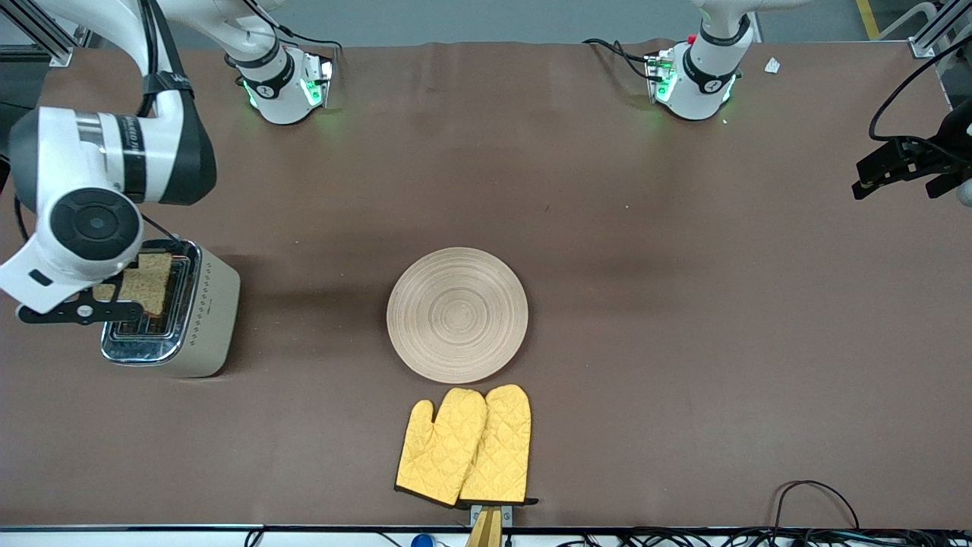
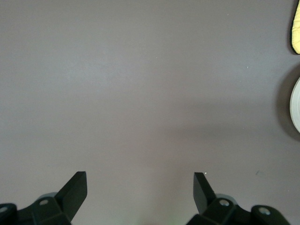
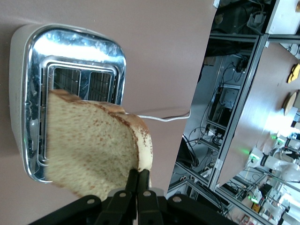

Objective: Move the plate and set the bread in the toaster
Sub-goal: 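Lower the bread into the toaster slot and open the right gripper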

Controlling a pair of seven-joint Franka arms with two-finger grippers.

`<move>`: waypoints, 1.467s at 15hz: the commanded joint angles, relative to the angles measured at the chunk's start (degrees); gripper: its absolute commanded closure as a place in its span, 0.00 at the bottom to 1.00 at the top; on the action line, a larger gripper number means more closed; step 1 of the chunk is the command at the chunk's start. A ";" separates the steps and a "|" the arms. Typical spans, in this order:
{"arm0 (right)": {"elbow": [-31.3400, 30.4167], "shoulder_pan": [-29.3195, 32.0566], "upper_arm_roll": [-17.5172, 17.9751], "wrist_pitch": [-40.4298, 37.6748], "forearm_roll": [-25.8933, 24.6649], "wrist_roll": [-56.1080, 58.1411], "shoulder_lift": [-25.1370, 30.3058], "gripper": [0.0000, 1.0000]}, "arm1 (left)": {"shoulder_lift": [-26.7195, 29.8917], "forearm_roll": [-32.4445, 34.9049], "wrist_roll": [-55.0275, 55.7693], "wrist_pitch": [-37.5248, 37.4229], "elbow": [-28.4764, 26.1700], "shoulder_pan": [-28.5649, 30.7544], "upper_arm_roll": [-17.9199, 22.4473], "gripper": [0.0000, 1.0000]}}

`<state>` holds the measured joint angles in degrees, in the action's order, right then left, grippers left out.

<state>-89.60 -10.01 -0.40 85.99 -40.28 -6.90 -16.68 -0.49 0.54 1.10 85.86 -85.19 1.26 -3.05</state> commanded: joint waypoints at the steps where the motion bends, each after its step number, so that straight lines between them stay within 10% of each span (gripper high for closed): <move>1: -2.51 -0.45 0.22 -0.21 -2.25 -3.20 1.21 1.00 | 1.02 -0.89 -0.67 0.01 -0.95 -0.12 0.33 0.00; 22: -3.21 -0.36 0.31 3.39 -2.26 -6.29 -2.83 0.99 | 0.76 -0.89 -0.93 0.10 -1.47 -0.12 0.33 0.00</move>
<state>-91.37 -10.34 -0.39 88.34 -40.91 -11.99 -19.81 -0.49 0.54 1.10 85.85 -85.83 1.26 -3.05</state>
